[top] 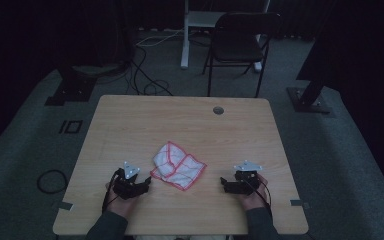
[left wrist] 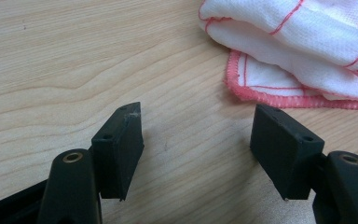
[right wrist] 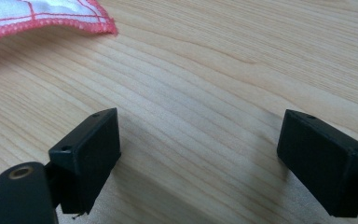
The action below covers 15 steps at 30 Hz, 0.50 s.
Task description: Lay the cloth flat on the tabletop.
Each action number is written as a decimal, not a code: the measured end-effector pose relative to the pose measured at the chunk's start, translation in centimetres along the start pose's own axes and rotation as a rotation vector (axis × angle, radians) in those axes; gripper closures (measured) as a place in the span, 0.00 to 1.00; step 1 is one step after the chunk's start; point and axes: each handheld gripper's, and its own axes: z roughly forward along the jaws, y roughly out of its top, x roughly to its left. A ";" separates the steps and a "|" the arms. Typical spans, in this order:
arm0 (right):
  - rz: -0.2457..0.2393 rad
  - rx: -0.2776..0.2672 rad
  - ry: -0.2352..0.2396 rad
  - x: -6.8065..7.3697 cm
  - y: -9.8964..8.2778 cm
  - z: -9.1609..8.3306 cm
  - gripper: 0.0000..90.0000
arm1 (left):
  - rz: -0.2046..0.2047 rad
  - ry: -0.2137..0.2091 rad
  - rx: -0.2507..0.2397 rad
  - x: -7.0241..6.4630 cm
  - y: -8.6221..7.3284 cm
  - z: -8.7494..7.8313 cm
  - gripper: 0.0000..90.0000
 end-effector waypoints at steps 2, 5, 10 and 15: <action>0.003 -0.001 -0.002 0.0 0.0 0.0 0.15 | 0.000 0.001 0.000 0.0 0.0 0.0 0.39; 0.004 -0.002 -0.003 0.0 0.0 0.0 0.15 | -0.004 0.003 -0.001 -0.1 0.0 0.0 0.39; 0.008 -0.002 -0.004 0.1 0.0 0.0 0.15 | -0.006 0.005 -0.002 -0.1 0.0 0.0 0.39; 0.007 -0.002 -0.001 0.1 0.1 0.0 0.20 | -0.005 0.005 -0.001 -0.1 0.0 0.0 0.39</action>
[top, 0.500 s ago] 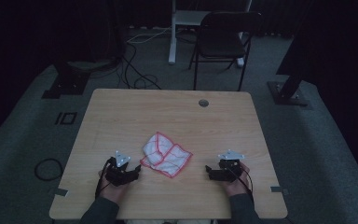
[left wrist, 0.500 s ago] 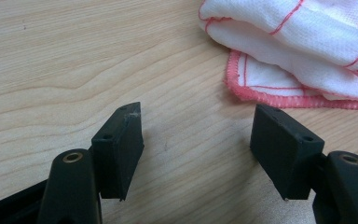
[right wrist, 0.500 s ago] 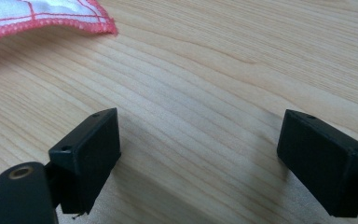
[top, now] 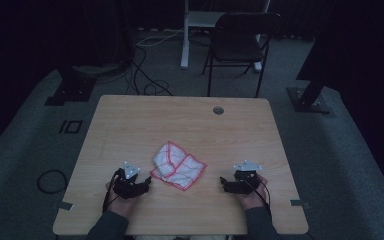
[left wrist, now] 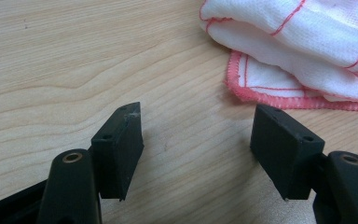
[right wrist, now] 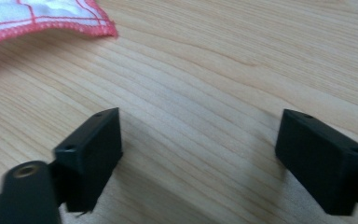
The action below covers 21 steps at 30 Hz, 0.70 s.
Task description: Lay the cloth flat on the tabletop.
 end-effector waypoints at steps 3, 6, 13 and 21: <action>-0.001 -0.001 -0.003 0.3 0.2 -0.2 0.39 | 0.003 -0.004 -0.004 0.0 0.0 0.0 0.43; -0.033 -0.054 -0.016 1.4 0.8 -0.9 0.48 | 0.001 -0.007 -0.004 0.1 0.0 -0.2 0.52; -0.076 -0.105 0.026 2.9 2.3 -1.2 0.58 | -0.019 -0.046 -0.004 0.0 0.0 -0.4 0.67; -0.094 -0.134 0.076 4.2 3.5 -0.8 0.68 | 0.024 -0.075 -0.053 -1.2 1.0 -0.6 0.75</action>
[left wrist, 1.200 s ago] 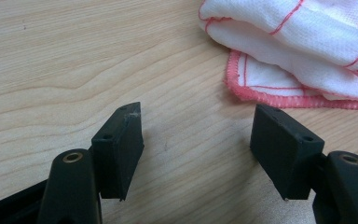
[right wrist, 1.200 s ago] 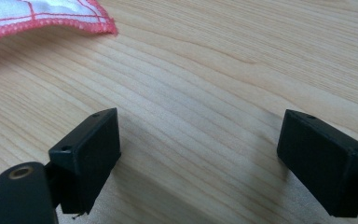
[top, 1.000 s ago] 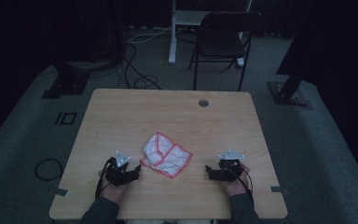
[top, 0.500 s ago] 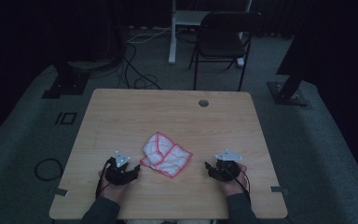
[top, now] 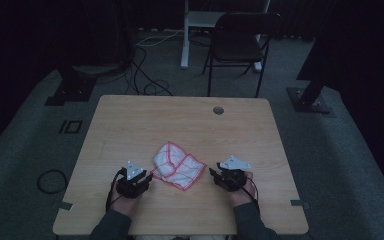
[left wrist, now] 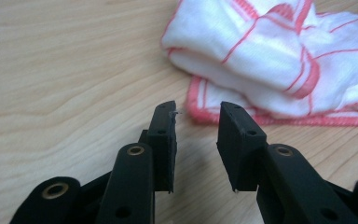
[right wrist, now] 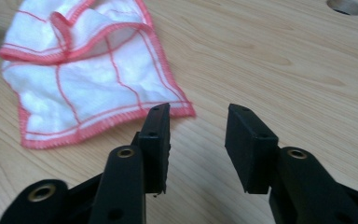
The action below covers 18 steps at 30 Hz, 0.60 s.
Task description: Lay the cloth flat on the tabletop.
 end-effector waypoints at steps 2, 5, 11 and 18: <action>-0.003 -0.002 0.012 0.3 0.2 0.2 0.69 | 0.003 0.000 0.002 -0.2 0.1 0.3 0.74; -0.011 -0.003 0.031 0.8 0.5 0.6 0.71 | 0.015 -0.001 0.007 -0.4 0.3 0.7 0.75; -0.019 0.002 0.055 1.5 1.0 1.3 0.74 | 0.024 0.002 0.013 -0.5 0.4 1.0 0.83; -0.028 0.009 0.074 2.1 1.4 2.0 0.75 | 0.022 0.005 0.022 -0.4 0.4 1.2 0.81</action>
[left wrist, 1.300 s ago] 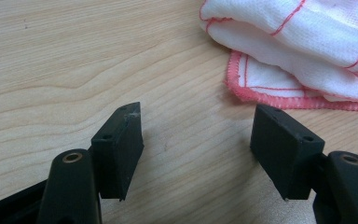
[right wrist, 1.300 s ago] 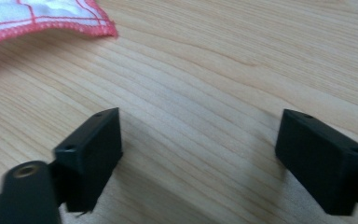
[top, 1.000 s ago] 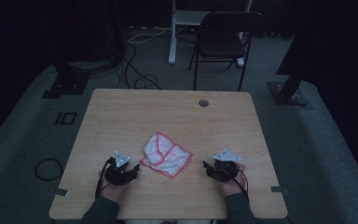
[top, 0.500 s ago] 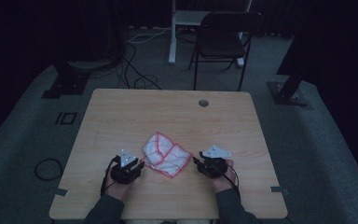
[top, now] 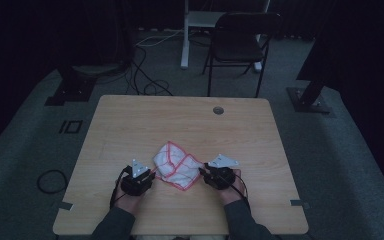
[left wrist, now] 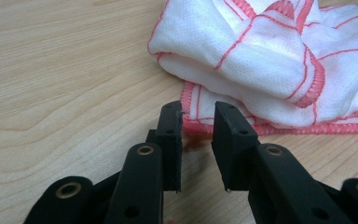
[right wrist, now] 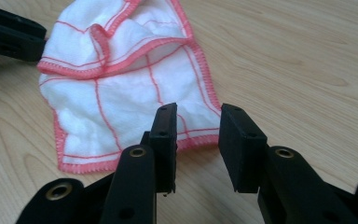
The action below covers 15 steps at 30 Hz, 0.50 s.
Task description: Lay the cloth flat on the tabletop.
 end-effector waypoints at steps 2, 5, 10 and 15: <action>-0.003 0.000 0.009 0.1 0.1 0.2 0.75 | 0.002 0.000 0.002 0.0 0.0 0.1 0.80; -0.014 -0.001 0.023 0.4 0.4 0.4 0.76 | 0.008 -0.001 0.010 0.0 0.0 0.2 0.80; -0.038 -0.009 0.036 1.0 1.3 0.7 0.76 | 0.010 -0.002 0.021 0.0 0.0 0.3 0.82; -0.058 -0.019 0.062 1.6 2.0 1.0 0.77 | 0.017 0.004 0.029 -0.1 0.0 0.4 0.84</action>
